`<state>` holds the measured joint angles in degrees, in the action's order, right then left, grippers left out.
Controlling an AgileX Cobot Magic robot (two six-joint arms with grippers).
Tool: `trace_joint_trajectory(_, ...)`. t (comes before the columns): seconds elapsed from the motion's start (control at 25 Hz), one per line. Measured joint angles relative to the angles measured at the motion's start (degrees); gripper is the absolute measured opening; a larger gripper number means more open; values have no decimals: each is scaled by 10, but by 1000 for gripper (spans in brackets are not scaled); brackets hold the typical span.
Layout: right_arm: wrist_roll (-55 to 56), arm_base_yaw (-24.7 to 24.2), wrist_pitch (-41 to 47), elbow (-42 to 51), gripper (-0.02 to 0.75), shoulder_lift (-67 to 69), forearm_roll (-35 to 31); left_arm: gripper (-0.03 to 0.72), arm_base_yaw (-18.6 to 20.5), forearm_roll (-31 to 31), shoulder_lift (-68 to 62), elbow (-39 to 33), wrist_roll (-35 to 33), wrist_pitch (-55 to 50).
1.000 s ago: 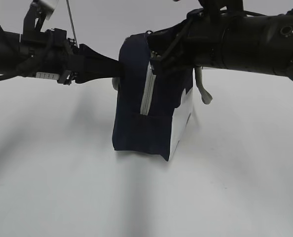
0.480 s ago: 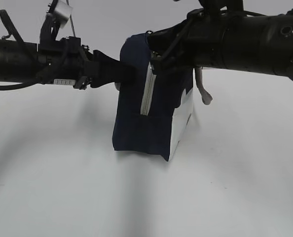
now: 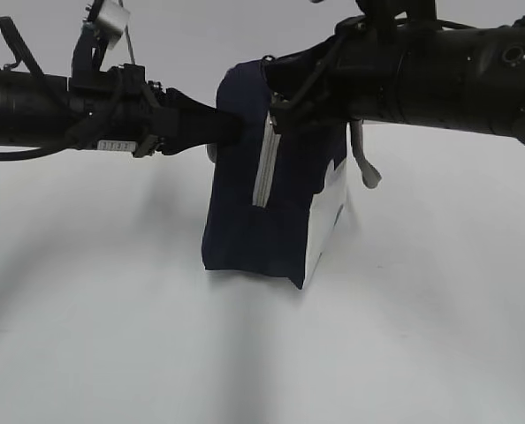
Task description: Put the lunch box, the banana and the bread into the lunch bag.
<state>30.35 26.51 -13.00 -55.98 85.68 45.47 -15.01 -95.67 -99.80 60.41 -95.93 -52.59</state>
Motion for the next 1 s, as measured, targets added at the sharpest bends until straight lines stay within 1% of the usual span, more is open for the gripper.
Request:
trace_joint_trajectory(0.2, 0, 0, 1, 0, -16, 0, 0, 160, 0, 0, 0, 0, 0, 2)
trace_joint_trajectory(0.44, 0, 0, -3, 0, -16, 0, 0, 17, 0, 1, 0, 0, 0, 2)
trace_joint_trajectory(0.52, 0, 0, -3, 0, -16, 0, 0, 7, 0, 3, 0, 0, 0, 2)
trace_joint_trajectory(1.0, 1, 0, 3, -13, -16, -10, 4, 5, 0, 22, 0, 0, -1, -1)
